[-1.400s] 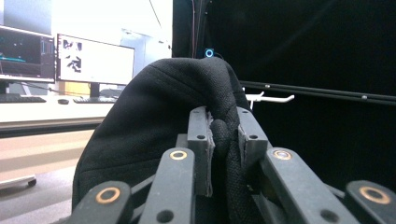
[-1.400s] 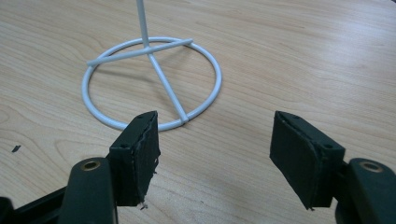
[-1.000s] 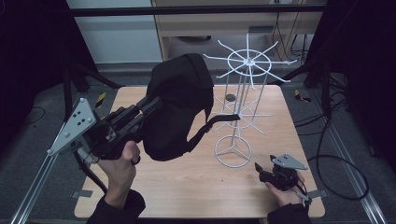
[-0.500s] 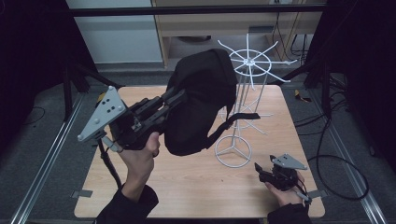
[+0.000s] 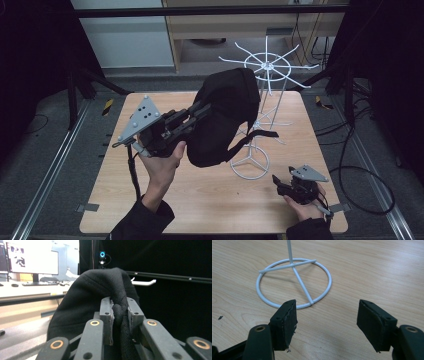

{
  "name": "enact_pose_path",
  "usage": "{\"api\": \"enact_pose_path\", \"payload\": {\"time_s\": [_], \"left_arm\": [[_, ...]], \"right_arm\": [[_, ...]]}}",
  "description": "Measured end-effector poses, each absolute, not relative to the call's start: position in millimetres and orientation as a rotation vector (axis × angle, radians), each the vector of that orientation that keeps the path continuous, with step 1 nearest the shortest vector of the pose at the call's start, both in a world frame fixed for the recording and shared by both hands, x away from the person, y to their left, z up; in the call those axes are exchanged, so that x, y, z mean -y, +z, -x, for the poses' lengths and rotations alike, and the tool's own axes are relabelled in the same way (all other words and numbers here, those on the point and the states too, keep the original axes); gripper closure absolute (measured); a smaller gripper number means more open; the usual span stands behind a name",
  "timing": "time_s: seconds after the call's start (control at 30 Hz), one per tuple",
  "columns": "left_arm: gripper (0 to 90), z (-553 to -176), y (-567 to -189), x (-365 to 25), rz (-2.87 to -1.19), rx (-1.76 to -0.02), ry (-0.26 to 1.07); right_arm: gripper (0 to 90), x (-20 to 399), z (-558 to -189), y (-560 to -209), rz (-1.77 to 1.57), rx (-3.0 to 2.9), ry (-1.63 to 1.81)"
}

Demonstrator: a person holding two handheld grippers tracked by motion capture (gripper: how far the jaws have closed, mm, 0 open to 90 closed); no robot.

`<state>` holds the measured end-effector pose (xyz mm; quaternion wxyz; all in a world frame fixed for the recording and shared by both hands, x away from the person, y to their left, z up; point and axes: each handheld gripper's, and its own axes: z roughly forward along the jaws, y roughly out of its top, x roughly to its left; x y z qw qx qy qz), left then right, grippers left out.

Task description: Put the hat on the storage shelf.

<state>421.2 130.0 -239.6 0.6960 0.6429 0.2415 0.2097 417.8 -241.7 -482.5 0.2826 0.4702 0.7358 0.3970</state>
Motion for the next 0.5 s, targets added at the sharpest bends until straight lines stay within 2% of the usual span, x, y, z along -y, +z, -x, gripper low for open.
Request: {"api": "enact_pose_path", "payload": {"time_s": [0.5], "left_arm": [[75.8,-433,-268,-126,-1.511,-0.589,0.467]], "right_arm": [[32.2,241,-418,-483,-1.259,-1.977,1.058]]}}
